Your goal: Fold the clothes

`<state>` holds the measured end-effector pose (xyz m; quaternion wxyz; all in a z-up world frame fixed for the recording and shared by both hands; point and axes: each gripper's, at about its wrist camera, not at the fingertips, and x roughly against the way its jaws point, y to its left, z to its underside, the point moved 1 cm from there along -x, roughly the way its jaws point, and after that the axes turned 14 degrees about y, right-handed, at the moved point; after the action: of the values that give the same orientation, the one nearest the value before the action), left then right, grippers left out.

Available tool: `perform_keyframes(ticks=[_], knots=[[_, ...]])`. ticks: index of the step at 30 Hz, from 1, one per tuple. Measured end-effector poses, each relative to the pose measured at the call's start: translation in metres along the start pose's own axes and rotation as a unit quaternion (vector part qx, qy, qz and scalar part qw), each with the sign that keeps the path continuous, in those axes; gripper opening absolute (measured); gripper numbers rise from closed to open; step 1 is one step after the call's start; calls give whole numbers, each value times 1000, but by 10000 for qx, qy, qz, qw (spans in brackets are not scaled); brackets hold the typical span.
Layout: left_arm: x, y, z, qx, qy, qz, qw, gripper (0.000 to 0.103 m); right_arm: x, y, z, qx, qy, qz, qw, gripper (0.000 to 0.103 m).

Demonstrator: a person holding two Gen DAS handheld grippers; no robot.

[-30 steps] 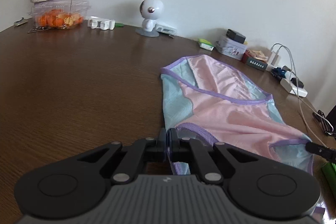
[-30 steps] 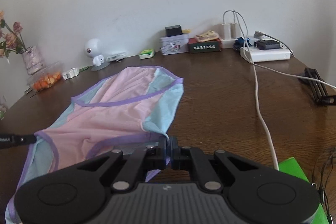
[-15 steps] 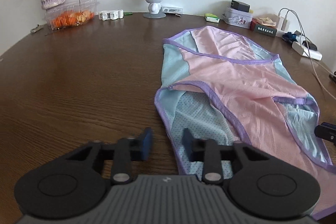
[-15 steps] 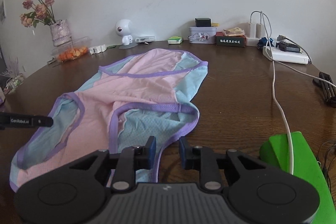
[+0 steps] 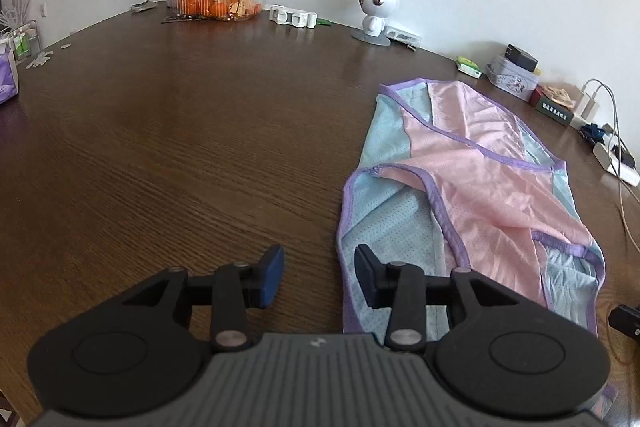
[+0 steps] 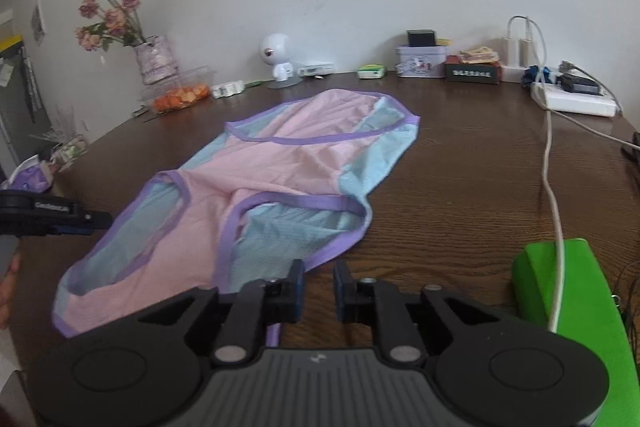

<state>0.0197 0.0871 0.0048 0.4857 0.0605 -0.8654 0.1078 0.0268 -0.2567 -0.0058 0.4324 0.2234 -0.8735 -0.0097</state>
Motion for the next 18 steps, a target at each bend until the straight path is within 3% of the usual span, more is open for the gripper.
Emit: perform_keyframes(ticks=[1, 4, 7, 8, 14, 18], knots=[[0, -3, 2, -112, 49, 33, 9999, 41, -1, 8, 1, 96, 10, 31, 9999, 32], [-3, -10, 9, -385, 144, 145, 9991, 35, -9, 27, 5, 249, 116, 336, 9991, 29], [-6, -12, 17, -559, 30, 224, 9982, 10, -11, 33, 10, 197, 172, 502, 9984, 4], [-6, -11, 18, -595, 9, 241, 9979, 5, -10, 33, 12, 129, 163, 580, 9981, 2], [-4, 18, 22, -381, 86, 965, 9946, 2, 1, 33, 23, -278, 106, 1043, 9941, 0], [5, 32, 28, -395, -104, 1079, 9933, 7, 11, 37, 26, -465, 45, 1284, 9906, 2]])
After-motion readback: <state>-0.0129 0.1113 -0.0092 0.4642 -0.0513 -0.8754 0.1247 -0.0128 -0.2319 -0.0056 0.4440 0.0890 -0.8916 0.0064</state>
